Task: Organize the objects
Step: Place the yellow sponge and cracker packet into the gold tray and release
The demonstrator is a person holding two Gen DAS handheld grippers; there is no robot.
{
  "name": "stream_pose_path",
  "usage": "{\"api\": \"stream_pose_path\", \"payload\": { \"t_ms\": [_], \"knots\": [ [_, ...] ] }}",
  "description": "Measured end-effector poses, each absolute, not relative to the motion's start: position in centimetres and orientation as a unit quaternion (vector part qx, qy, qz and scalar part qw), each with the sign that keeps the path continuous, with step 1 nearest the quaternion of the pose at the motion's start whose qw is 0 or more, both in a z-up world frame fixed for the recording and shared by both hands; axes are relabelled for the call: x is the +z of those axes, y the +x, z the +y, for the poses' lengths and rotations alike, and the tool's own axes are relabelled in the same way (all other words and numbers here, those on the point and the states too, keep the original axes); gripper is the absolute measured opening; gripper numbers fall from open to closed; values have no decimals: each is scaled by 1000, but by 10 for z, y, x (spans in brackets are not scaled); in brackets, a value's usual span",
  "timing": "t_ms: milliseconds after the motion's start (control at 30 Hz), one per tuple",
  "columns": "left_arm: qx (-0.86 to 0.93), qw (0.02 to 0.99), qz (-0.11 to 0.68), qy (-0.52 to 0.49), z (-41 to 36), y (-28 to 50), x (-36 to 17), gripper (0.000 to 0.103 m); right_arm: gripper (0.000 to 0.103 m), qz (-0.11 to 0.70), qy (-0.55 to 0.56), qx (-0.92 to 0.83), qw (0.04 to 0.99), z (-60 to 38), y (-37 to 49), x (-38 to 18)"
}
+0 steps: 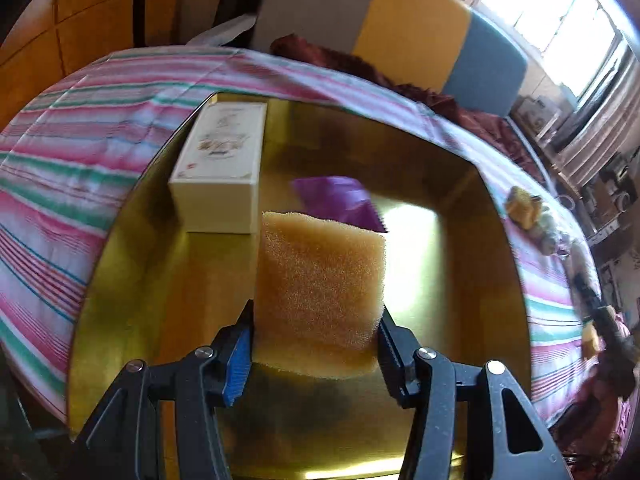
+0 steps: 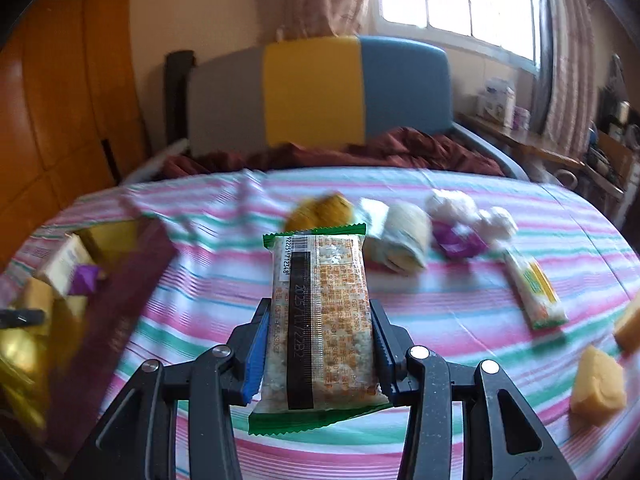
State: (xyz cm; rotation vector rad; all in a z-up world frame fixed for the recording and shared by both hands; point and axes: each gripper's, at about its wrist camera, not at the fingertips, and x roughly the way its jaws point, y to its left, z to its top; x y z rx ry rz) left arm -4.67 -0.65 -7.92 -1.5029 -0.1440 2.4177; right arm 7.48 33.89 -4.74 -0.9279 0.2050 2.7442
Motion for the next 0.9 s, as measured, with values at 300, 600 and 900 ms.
{"api": "stream_pose_path", "payload": {
  "t_ms": [300,600,900],
  "knots": [
    [840,68,-18,-538,-27,-62,-91,59,46,65,-282,957,17,267,58,-1],
    [862,58,-31,-503,-33,-55,-71,61,46,42,-315,946,-63,198,34,5],
    [891,50,-132,-432,-51,-38,-40,61,46,19,-432,898,-80,159,-25,-30]
  ]
}}
